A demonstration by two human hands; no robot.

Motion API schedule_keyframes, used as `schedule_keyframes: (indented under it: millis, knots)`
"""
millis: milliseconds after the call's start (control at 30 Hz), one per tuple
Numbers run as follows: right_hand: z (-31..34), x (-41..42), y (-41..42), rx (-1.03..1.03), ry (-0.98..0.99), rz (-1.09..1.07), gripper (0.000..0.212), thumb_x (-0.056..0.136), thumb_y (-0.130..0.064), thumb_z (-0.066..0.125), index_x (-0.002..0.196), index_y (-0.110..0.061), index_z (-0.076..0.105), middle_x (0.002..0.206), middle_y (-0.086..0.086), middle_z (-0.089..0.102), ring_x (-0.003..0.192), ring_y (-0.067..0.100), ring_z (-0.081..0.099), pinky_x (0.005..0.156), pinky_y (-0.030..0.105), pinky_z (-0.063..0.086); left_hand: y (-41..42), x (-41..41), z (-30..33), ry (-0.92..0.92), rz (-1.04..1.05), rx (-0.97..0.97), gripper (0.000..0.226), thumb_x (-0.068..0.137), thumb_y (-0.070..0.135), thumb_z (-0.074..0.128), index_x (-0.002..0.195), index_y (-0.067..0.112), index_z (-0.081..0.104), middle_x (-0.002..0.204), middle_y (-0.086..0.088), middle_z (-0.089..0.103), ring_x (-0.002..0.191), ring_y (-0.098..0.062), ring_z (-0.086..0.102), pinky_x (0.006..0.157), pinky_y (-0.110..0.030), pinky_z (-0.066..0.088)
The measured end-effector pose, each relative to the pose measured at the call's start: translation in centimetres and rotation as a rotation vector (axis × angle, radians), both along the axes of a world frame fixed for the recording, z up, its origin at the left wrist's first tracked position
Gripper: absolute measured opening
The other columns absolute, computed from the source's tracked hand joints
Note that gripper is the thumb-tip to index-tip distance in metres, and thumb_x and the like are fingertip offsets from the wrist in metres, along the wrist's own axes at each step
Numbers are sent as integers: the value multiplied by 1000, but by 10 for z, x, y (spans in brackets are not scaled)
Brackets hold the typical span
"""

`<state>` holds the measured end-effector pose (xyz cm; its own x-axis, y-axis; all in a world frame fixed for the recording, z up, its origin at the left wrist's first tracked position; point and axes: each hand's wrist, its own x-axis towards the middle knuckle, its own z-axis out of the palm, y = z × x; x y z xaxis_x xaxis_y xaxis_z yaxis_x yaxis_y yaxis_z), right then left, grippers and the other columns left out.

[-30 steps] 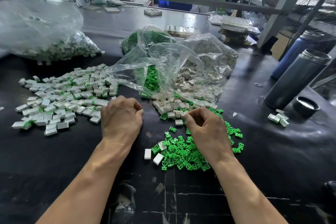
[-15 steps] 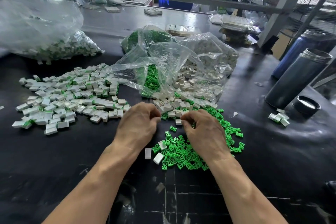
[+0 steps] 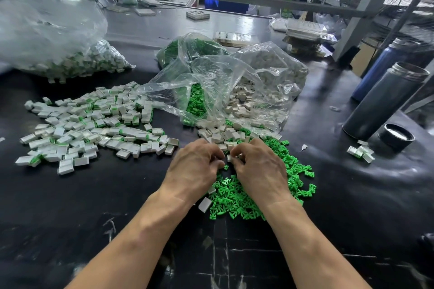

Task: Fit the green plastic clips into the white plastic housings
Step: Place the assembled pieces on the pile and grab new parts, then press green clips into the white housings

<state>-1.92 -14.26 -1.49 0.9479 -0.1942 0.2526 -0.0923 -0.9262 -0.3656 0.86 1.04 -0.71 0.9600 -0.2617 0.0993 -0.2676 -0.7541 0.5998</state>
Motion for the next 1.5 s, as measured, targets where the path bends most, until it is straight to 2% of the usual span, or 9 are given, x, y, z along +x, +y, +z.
schedule_keyframes:
  millis: [100,300,600,833,1000,1067,1167,1300,1500]
  knots:
    - [-1,1,1,-6,-17,5,17,98,-42,66,109,-30,73,96,-12,49,85,8,49,76,23,37,1,0,-1,-18,7,-9,13,95,36,70,108,34,72,102,14,59,103,-10,58,96,-34,50]
    - [-1,3,1,10,-39,3,19,100,-41,64,105,-25,72,102,-9,57,86,8,49,77,23,37,1,0,0,-43,2,-52,22,95,32,71,117,32,70,107,14,62,102,-9,60,97,-32,51]
    - [2,1,1,-13,19,28,20,97,-41,69,109,-25,70,107,-7,57,92,10,53,83,22,39,0,0,-3,-54,-11,-54,21,96,31,70,117,34,70,107,17,60,103,-7,59,96,-28,49]
    - [5,-4,6,123,-36,134,16,97,-32,69,112,-26,64,106,-11,60,91,8,58,87,27,50,-1,-1,0,-44,-98,-103,31,99,22,66,124,40,61,117,21,61,103,-6,61,96,-35,54]
    - [7,-7,7,288,-8,179,18,100,-20,66,118,-21,66,109,-7,67,99,13,66,94,37,57,1,-1,2,-60,-67,-189,27,98,21,67,117,40,65,111,19,69,96,-3,64,89,-33,57]
    - [8,-9,8,324,-28,157,22,100,-19,67,122,-23,65,109,-7,70,97,12,68,91,35,58,2,0,2,-69,-34,-202,27,97,21,67,119,37,67,112,18,67,98,-4,63,91,-32,56]
    - [7,-9,7,214,-3,121,18,98,-32,68,116,-27,65,106,-11,67,94,8,61,87,27,49,4,3,2,-94,14,-160,27,100,18,62,123,31,68,115,14,62,107,-9,60,97,-29,50]
    - [4,-10,11,42,58,135,24,98,-44,66,118,-30,71,112,-10,62,103,10,57,91,24,42,5,4,2,-106,41,-167,24,102,15,59,119,28,69,116,14,62,105,-7,58,91,-23,46]
    - [9,-9,16,25,52,120,15,98,-37,68,109,-27,68,108,-9,62,103,12,58,91,27,45,5,6,1,-39,53,-326,20,98,14,64,106,31,69,86,16,68,77,3,65,63,-10,50]
